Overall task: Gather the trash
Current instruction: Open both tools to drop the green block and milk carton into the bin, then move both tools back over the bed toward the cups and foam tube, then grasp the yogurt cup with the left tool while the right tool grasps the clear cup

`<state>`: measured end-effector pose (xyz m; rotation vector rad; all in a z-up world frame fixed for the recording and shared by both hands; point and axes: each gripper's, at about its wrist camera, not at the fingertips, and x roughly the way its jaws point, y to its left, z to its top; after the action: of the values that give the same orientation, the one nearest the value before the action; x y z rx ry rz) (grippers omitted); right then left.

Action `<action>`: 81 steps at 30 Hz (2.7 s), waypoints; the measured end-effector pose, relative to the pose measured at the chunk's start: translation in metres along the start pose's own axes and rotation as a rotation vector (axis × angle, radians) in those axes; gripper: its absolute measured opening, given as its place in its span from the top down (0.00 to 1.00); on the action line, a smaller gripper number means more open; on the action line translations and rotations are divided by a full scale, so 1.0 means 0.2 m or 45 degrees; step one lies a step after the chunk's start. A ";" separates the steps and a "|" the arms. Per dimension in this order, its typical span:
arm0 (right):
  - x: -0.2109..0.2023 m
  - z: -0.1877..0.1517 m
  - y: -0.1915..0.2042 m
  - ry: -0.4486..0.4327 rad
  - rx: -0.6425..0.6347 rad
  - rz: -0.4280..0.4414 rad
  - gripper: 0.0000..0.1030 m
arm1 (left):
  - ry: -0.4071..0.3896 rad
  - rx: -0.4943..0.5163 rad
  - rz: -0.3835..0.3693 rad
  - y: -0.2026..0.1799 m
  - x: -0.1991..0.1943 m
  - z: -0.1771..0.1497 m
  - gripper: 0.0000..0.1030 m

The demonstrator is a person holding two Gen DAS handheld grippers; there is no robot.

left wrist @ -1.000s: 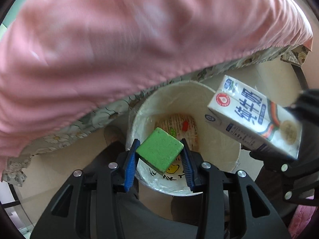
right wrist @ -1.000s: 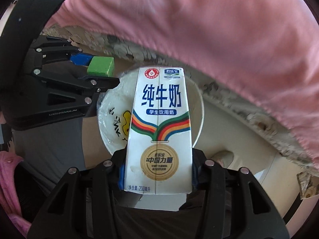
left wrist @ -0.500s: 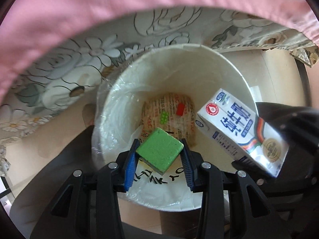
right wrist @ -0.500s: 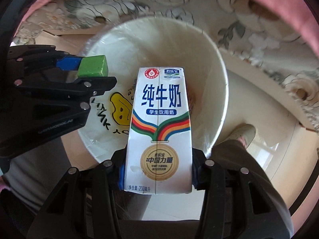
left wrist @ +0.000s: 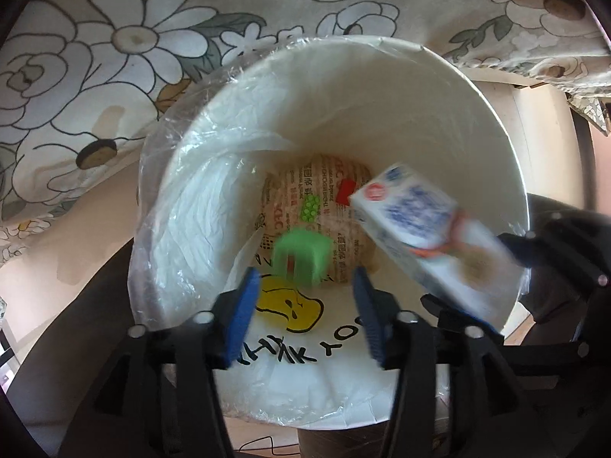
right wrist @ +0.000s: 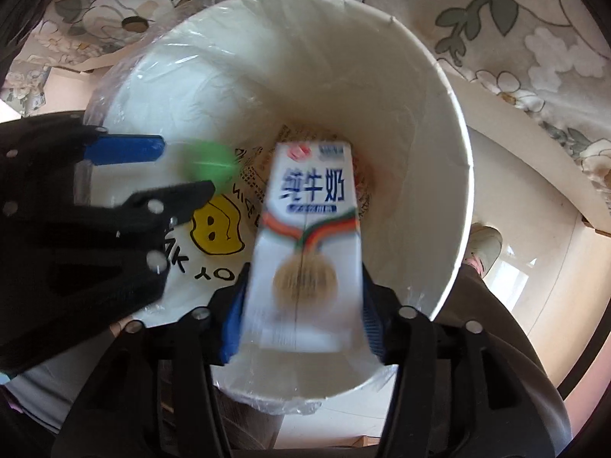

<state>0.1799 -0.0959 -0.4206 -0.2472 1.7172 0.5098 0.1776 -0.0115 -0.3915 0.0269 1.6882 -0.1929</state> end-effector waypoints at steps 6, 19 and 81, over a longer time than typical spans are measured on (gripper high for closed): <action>0.00 0.00 -0.03 0.001 0.018 0.021 0.43 | -0.005 0.005 -0.008 0.04 0.00 0.03 0.41; -0.60 -0.18 -0.04 -0.251 -0.057 0.016 0.43 | -0.308 0.058 -0.004 0.03 -0.66 -0.11 0.41; -1.65 1.06 -0.19 -0.946 0.020 -0.037 0.39 | -0.677 -0.119 -0.185 0.27 -1.66 1.69 0.63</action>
<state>0.4520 -0.0694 -0.1363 -0.0539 0.9917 0.4860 0.5600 0.0240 -0.1077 -0.2016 1.1664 -0.2083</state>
